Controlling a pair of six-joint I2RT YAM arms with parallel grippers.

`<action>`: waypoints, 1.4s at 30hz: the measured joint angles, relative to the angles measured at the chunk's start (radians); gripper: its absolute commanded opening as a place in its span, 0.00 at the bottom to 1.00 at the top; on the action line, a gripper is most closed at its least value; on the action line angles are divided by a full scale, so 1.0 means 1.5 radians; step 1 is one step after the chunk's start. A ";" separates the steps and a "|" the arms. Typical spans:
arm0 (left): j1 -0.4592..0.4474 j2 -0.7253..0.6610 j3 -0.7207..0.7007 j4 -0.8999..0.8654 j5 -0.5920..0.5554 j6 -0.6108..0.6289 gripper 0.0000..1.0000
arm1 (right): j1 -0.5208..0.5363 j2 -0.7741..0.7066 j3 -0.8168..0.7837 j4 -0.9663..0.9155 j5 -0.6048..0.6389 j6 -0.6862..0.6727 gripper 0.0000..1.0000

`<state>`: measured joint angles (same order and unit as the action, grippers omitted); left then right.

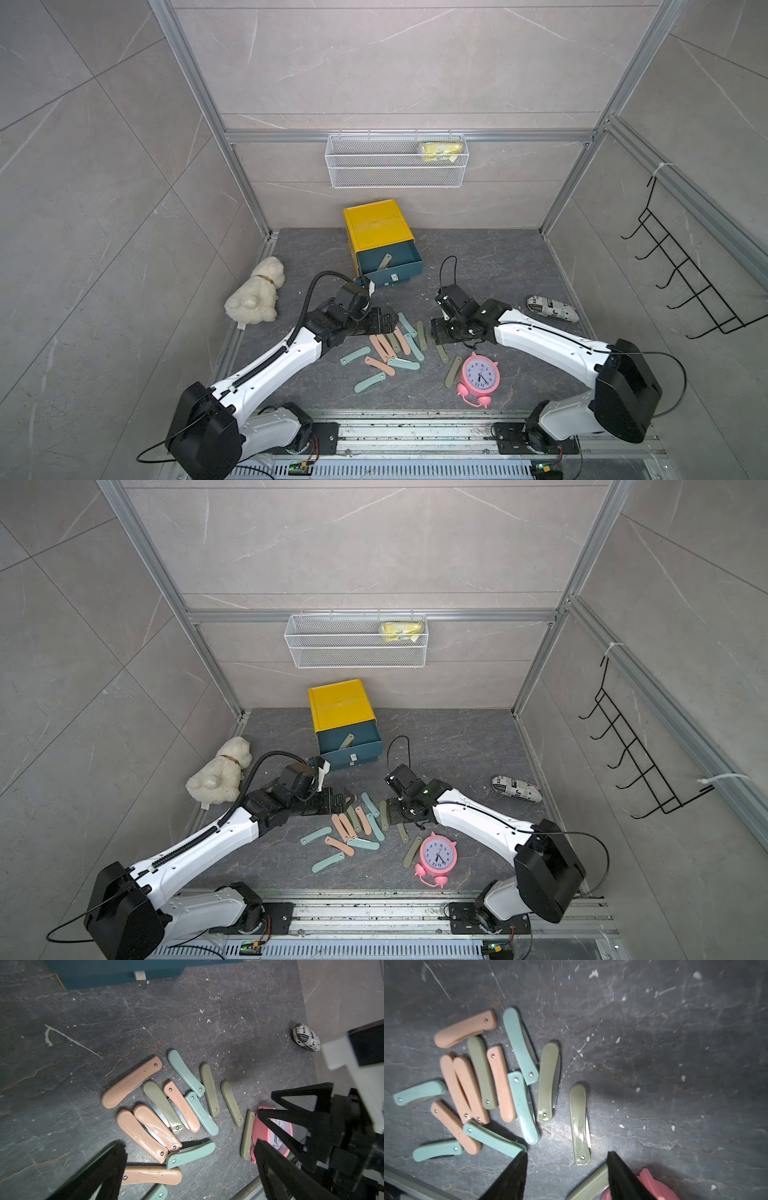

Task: Place the fruit knives into the drawer by color
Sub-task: Pick up the fruit knife from the center of the board.

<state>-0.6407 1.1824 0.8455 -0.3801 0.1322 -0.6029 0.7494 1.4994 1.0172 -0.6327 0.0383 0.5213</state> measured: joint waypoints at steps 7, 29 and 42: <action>0.000 -0.011 -0.009 0.000 -0.012 0.000 0.99 | 0.000 0.092 -0.014 0.003 -0.016 -0.009 0.56; 0.000 -0.011 -0.016 -0.001 -0.030 0.000 0.99 | 0.012 0.176 0.014 0.032 0.047 -0.024 0.19; 0.000 -0.014 -0.025 0.004 -0.029 0.000 1.00 | 0.012 0.051 -0.022 0.075 0.062 -0.023 0.16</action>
<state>-0.6407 1.1618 0.8078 -0.3740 0.0891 -0.6025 0.7681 1.5753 0.9844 -0.5209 0.1307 0.4862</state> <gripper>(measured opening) 0.994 0.236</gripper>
